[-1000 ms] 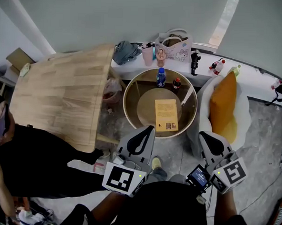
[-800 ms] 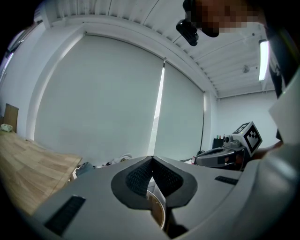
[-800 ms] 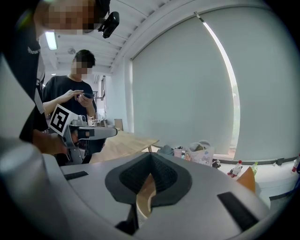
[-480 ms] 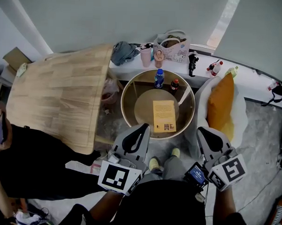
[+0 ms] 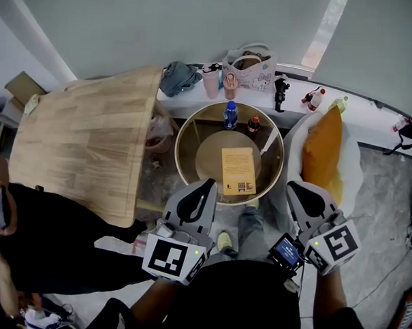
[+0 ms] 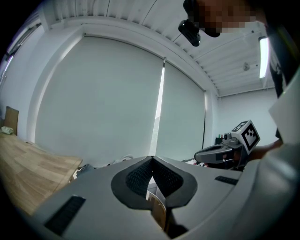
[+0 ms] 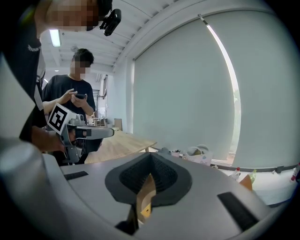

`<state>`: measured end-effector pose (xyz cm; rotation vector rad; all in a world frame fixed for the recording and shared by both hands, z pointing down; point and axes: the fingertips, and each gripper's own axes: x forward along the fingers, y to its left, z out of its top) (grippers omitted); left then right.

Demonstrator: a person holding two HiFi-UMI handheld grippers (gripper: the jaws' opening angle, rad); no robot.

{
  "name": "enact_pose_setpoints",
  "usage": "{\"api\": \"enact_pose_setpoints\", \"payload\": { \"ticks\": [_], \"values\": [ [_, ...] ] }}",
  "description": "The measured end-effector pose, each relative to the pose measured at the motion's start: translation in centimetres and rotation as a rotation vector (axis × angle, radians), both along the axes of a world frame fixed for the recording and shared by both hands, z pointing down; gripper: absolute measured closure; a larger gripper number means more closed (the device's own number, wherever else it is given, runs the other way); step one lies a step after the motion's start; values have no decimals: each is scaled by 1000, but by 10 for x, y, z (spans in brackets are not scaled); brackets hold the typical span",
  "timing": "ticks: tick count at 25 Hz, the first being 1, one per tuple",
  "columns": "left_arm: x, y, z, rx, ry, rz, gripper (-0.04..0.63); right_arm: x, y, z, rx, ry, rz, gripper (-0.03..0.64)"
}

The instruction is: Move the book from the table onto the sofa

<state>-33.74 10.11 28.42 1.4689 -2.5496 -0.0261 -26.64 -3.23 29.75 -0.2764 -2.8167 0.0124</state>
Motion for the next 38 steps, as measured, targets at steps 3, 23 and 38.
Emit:
{"api": "enact_pose_setpoints", "payload": {
  "ticks": [3, 23, 38],
  "values": [
    [-5, -8, 1, -16, 2, -5, 585, -9, -10, 0, -1, 6, -12, 606],
    [-70, -52, 54, -104, 95, -94, 586, -105, -65, 47, 35, 96, -157, 606],
    [-94, -47, 209, -205, 480, -305, 578, -206, -79, 154, 121, 274, -446, 604]
  ]
}}
